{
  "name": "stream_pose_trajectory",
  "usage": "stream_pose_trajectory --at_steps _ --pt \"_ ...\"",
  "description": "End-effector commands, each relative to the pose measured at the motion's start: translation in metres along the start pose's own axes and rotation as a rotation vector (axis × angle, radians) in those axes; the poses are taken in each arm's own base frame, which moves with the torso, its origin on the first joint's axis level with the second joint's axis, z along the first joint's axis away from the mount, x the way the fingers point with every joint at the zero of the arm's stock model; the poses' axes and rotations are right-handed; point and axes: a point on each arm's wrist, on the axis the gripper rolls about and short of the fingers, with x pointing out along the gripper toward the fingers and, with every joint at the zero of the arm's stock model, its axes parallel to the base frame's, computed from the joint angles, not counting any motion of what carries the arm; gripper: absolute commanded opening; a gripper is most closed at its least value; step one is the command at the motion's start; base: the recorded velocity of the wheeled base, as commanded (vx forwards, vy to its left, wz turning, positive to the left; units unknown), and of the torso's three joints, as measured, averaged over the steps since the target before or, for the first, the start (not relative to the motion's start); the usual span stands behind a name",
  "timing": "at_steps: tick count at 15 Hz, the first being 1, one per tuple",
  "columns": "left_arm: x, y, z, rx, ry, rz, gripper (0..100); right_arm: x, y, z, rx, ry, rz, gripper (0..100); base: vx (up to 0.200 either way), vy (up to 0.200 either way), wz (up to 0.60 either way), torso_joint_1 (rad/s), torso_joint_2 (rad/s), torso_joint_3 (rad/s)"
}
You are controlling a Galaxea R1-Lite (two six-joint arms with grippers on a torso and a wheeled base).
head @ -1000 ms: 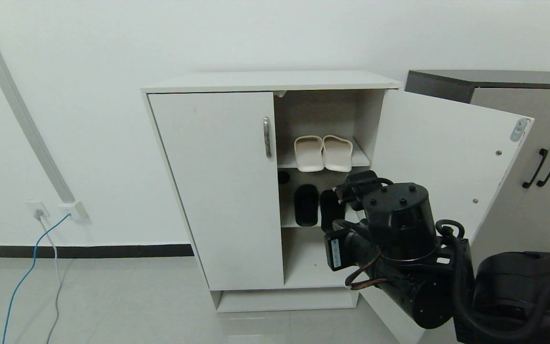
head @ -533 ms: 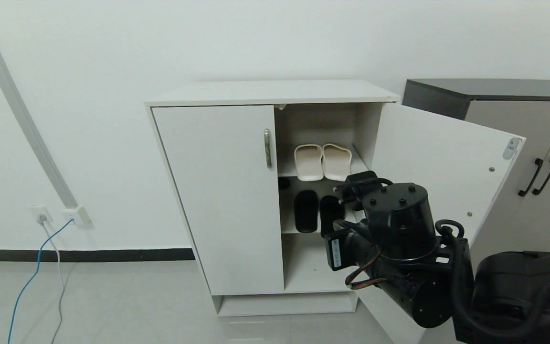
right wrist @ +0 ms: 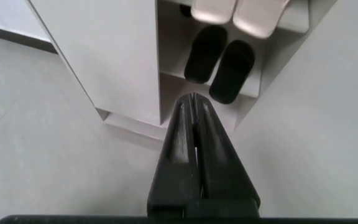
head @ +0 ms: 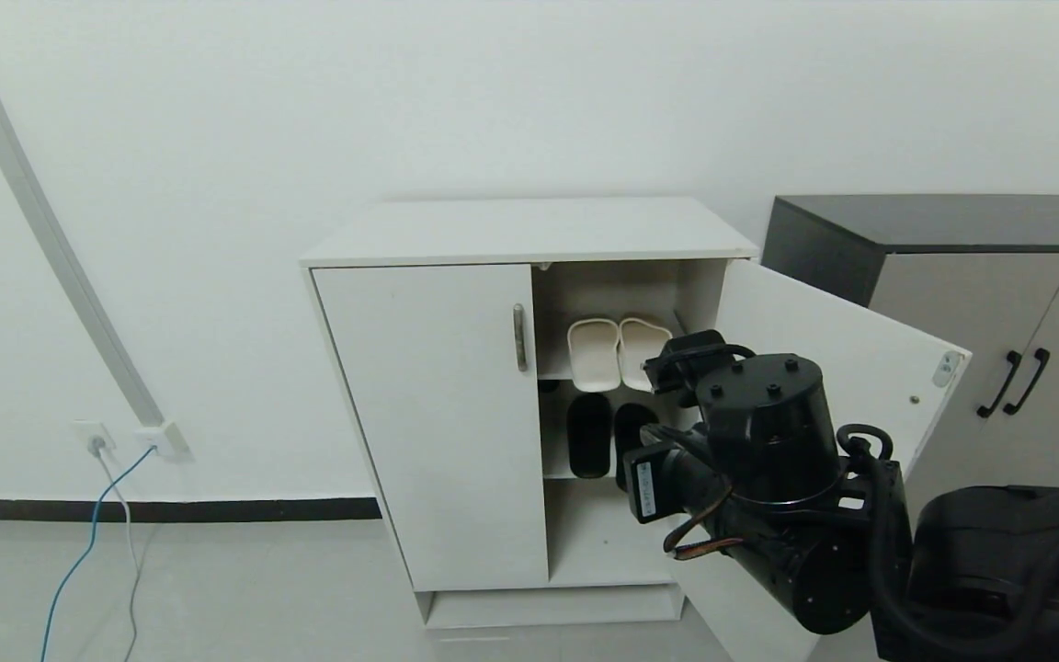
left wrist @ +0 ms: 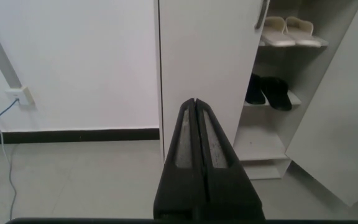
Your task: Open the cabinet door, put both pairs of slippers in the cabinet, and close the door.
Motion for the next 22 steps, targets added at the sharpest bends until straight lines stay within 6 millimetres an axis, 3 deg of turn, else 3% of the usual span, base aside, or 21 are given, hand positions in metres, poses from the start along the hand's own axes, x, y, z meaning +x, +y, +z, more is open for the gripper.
stream_pose_trajectory --at_steps 1,19,22 --pt "0.0001 0.0000 0.0001 -0.001 0.001 0.002 0 0.0004 0.0003 -0.0010 -0.002 0.003 0.000 0 0.000 0.000 0.00 0.149 -0.47 -0.320" --pt "0.0001 0.0000 -0.0001 -0.002 0.002 0.002 0 0.0007 0.0001 -0.0046 -0.013 0.006 0.009 0 0.000 0.000 0.00 0.212 -0.53 -0.321" --pt "0.0001 0.0000 -0.0001 -0.001 0.002 0.002 0 0.0013 -0.0008 -0.0044 -0.013 0.006 0.006 0 0.000 0.000 0.00 0.081 -0.24 -0.109"
